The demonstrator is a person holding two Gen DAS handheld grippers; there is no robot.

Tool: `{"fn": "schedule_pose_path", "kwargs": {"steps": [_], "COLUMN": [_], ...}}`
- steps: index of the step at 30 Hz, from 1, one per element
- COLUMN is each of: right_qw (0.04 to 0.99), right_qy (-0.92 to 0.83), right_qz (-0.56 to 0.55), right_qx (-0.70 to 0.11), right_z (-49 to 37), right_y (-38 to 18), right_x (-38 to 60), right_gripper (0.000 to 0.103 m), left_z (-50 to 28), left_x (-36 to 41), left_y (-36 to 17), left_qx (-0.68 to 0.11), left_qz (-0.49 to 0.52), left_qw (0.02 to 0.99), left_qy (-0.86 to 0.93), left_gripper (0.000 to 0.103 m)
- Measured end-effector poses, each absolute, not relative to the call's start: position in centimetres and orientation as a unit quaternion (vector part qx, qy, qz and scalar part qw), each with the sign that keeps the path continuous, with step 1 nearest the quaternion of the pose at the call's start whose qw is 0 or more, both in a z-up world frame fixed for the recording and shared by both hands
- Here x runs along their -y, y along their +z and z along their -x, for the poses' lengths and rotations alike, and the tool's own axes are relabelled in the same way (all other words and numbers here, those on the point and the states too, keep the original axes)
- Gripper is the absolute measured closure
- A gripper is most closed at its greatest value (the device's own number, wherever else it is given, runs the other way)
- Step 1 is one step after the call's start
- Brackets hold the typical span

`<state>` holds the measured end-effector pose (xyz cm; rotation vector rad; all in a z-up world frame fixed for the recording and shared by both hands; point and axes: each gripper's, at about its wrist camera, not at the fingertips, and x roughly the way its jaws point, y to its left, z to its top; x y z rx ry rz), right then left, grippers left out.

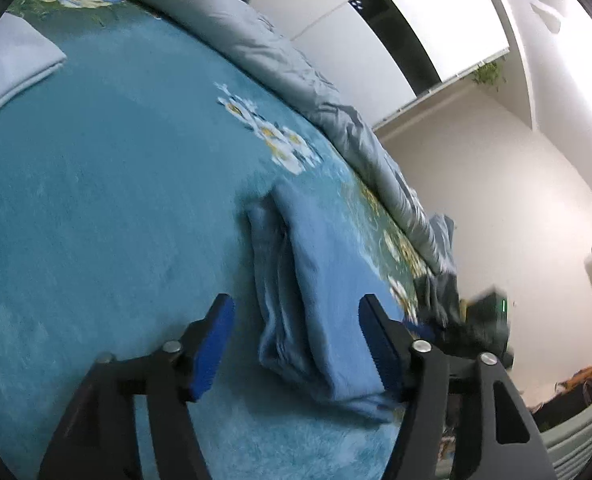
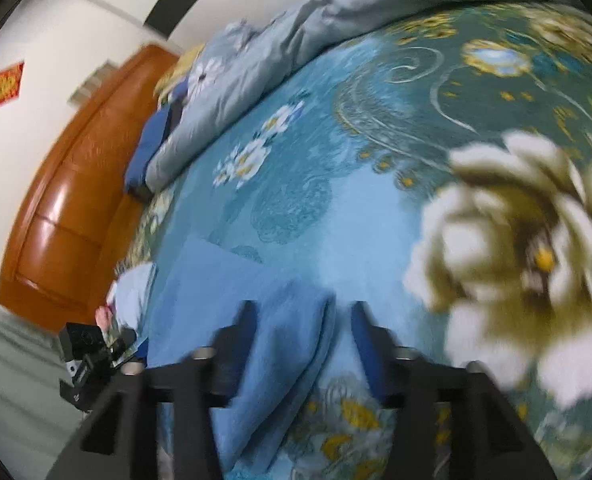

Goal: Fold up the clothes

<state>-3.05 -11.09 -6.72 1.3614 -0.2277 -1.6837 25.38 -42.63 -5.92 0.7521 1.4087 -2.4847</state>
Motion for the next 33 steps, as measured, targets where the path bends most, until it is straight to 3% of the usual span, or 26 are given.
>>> {"fn": "schedule_pose_path", "kwargs": {"steps": [9,18,20,22,24,27,33], "right_qw": [0.453,0.465,0.467,0.467,0.467,0.472,0.493], "right_qy": [-0.659,-0.657,-0.657,-0.653,-0.647,-0.649,-0.663], "right_qz": [-0.565,-0.551,-0.549,-0.552,-0.555,-0.549,-0.529], "right_qx": [0.201,0.219,0.219,0.226,0.236,0.231,0.197], "right_z": [-1.8,-3.7,-3.7,-3.5,-3.3,-3.5,-4.4], "right_y": [-10.0,-10.3,-10.3,-10.5,-10.5,-9.5,-6.1], "right_x": [8.5,9.4,9.7,9.9,10.0,10.2,10.5], "right_gripper": [0.046,0.049,0.059,0.077,0.091,0.091,0.092], "left_z": [-19.8,-18.2,-18.3,-18.5,-18.8,-19.3,-20.6], "left_x": [43.7,42.9,42.8,42.8,43.0,42.9,42.4], "left_y": [-8.4,-8.5,-8.6,-8.7,-8.8,-8.3,-6.3], "left_qx": [-0.472,-0.458,-0.462,-0.468,-0.476,-0.475,-0.464], "left_qz": [-0.333,-0.334,-0.329,-0.325,-0.32,-0.31,-0.288], "left_qw": [0.037,-0.008,-0.006,-0.003,0.004,0.008,-0.001], "left_qy": [-0.815,-0.824,-0.823,-0.822,-0.819,-0.824,-0.838], "left_gripper": [0.035,0.038,0.047,0.053,0.068,0.083,0.086]}}
